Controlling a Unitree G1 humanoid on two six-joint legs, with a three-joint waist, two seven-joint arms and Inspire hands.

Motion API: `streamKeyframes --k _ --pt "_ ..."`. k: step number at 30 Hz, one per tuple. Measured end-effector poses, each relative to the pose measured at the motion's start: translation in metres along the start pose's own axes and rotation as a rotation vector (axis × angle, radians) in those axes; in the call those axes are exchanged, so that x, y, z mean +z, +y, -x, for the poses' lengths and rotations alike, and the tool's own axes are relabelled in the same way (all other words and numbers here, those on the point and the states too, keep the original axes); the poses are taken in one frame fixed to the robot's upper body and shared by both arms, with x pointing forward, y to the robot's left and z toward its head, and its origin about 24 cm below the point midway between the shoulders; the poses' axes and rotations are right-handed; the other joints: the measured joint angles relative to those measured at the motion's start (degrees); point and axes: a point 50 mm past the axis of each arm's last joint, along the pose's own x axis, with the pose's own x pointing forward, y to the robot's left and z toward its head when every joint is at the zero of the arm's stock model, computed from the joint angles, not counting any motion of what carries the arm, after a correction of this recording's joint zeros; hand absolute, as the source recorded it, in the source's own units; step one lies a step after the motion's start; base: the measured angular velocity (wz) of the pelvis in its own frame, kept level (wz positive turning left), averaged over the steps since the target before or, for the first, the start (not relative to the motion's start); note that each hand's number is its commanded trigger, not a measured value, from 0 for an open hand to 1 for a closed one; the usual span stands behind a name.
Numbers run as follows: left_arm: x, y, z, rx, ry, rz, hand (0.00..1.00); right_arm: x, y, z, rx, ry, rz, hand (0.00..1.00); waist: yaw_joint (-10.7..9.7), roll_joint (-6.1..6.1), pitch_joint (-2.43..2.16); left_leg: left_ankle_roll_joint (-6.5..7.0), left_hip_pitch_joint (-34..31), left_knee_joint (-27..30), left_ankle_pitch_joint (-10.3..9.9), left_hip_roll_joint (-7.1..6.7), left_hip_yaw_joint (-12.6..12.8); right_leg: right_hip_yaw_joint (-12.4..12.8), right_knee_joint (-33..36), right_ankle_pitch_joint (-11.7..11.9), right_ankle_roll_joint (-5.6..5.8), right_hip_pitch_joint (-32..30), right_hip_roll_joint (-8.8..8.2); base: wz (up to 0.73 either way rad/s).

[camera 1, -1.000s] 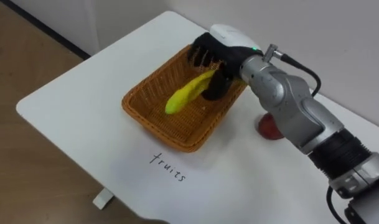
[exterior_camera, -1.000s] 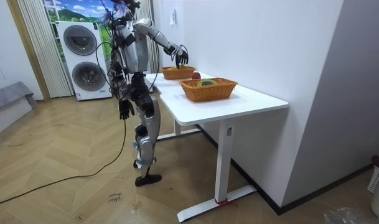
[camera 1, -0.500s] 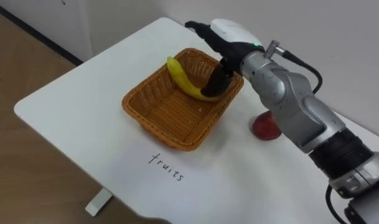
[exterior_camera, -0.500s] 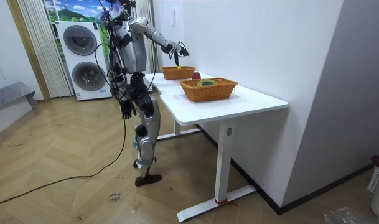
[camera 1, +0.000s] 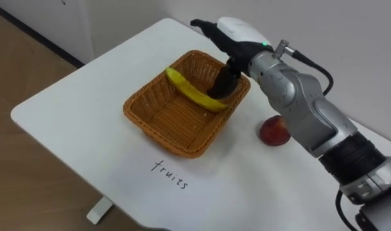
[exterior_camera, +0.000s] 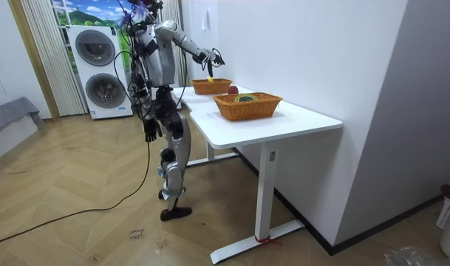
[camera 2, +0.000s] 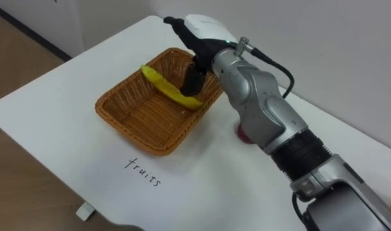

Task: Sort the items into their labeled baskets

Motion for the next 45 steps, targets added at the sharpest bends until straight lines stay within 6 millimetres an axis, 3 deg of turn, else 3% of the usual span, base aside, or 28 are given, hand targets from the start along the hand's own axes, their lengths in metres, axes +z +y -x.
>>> streamKeyframes --k 8,13,15,16,22,27,31,37,41,45 --pt "-0.008 0.001 0.000 0.005 0.026 0.058 0.00 -0.001 -0.035 0.017 -0.178 -0.039 -0.129 0.00 -1.84 0.55 0.11 0.38 0.03 0.18 -0.28 0.09 1.60 0.96 0.04 0.08 0.14 -0.25 -0.13 -0.06" --pt "-0.023 -0.011 0.004 -0.024 0.062 0.060 0.00 -0.019 -0.035 0.040 -0.250 -0.013 -0.275 0.00 -4.17 3.04 -0.21 1.01 1.75 -0.08 -0.72 -0.06 2.61 2.01 0.05 0.26 0.49 1.02 -0.45 -0.13" --pt "-0.025 -0.013 0.004 -0.029 0.070 0.060 0.00 -0.024 -0.034 0.045 -0.272 0.003 -0.305 0.00 -5.32 3.49 -0.42 1.05 2.20 -0.37 -0.72 0.00 3.49 2.34 0.08 0.25 0.63 0.93 -0.58 -0.22" --pt "-0.028 -0.013 0.005 -0.029 0.077 0.059 0.00 -0.029 -0.034 0.047 -0.284 0.017 -0.335 0.00 -5.81 3.94 -0.30 1.05 2.61 -0.57 -0.72 0.02 4.01 2.63 0.09 0.27 0.66 0.98 -0.56 -0.27" --pt "-0.033 -0.013 0.005 -0.013 0.088 0.056 0.00 -0.045 -0.032 0.055 -0.379 0.055 -0.532 0.00 -9.14 4.56 -0.35 0.93 3.08 -0.82 -0.87 0.80 5.67 3.56 0.15 0.29 0.64 0.89 -0.29 -0.13" --pt "-0.034 -0.013 0.006 -0.014 0.088 0.055 0.00 -0.055 -0.024 0.061 -0.446 0.109 -0.651 0.00 -9.93 4.76 -0.26 0.83 3.14 -0.71 -1.10 0.78 5.67 3.07 0.10 0.30 0.63 1.14 -0.16 -0.01" --pt "-0.042 -0.015 0.007 -0.014 0.110 0.052 0.00 -0.065 0.000 0.062 -0.429 0.179 -0.787 0.00 -10.31 5.53 -0.13 0.88 3.91 -0.74 -1.21 0.79 5.63 2.54 0.08 0.30 0.63 1.77 -0.20 0.00" --pt "-0.044 -0.020 0.008 -0.022 0.117 0.054 0.00 -0.073 0.021 0.063 -0.389 0.240 -0.892 0.00 -10.29 7.41 -0.60 1.02 3.83 -0.71 -1.31 0.80 5.70 1.88 0.11 0.27 0.67 1.96 -0.49 0.00" --pt "-0.046 -0.022 0.009 -0.031 0.126 0.053 0.00 -0.086 0.038 0.063 -0.353 0.316 -0.946 0.00 -10.14 7.43 -0.65 1.02 3.93 -0.66 -1.31 0.82 5.69 1.48 0.10 0.27 0.67 2.18 -0.48 0.01" --pt "-0.051 -0.026 0.011 -0.041 0.143 0.051 0.00 -0.087 0.051 0.061 -0.323 0.343 -1.047 0.00 -10.13 7.47 -0.63 1.01 3.83 -0.64 -1.31 0.84 5.71 -0.05 0.08 0.28 0.67 2.11 -0.62 0.00"
